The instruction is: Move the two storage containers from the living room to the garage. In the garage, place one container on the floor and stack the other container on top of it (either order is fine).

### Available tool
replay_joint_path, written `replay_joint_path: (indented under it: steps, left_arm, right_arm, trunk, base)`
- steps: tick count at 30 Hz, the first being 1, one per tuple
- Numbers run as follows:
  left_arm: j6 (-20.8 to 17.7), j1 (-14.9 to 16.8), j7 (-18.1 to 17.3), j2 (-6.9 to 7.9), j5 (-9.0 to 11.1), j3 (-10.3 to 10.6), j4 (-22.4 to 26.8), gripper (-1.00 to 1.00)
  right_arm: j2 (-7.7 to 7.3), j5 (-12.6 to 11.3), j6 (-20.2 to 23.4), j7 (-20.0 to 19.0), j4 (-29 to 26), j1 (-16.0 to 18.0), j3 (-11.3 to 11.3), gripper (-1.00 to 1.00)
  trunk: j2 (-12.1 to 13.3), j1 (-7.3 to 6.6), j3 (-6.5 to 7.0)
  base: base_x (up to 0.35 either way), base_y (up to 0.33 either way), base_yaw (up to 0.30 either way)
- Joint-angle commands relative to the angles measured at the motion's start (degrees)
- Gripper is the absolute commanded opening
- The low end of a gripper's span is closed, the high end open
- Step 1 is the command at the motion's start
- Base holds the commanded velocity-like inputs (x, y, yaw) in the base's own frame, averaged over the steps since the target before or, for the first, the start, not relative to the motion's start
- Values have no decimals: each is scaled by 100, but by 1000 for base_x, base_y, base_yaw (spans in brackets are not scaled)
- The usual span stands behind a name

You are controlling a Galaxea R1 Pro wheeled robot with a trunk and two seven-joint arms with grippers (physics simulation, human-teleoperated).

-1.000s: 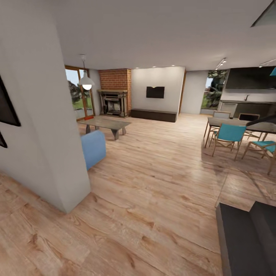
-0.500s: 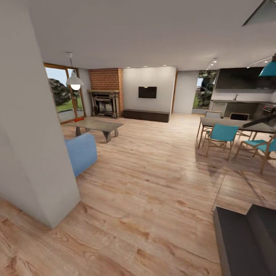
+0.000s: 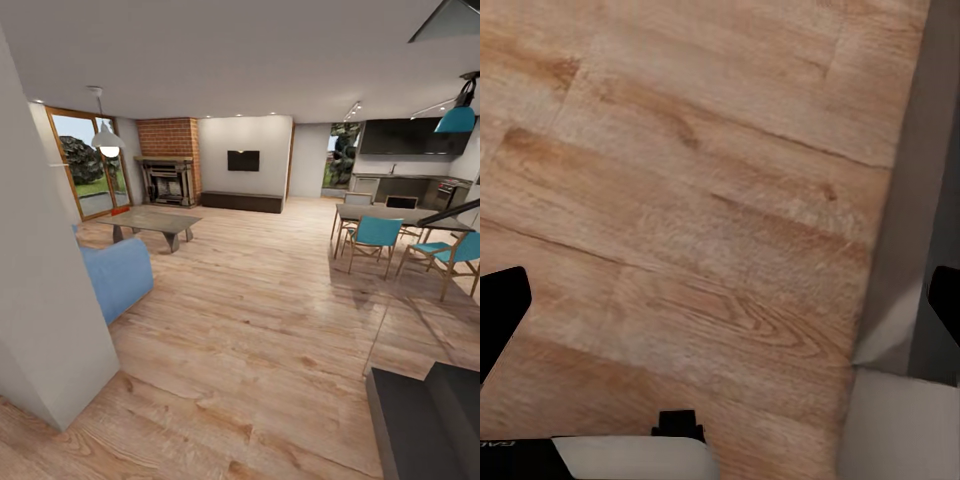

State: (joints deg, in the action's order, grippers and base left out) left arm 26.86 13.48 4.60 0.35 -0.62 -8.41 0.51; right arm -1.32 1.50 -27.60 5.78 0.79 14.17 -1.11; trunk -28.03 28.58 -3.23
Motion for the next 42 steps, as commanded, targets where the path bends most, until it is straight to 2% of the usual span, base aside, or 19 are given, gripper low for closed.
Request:
replay_joint_path:
  steps: [1,42]
  left_arm:
    - [21,6,6,0,-8,-21,-7,100]
    - [21,6,4,-6,-8,-21,-7,100]
  right_arm:
    - [0,17,-18,28,9,6,-13,100]
    - [0,34,-21,28,9,6,-21,100]
  trunk:
    - [-10,6,-12]
    - [-10,6,-12]
  base:
    - [326,0,-2]
    - [326,0,0]
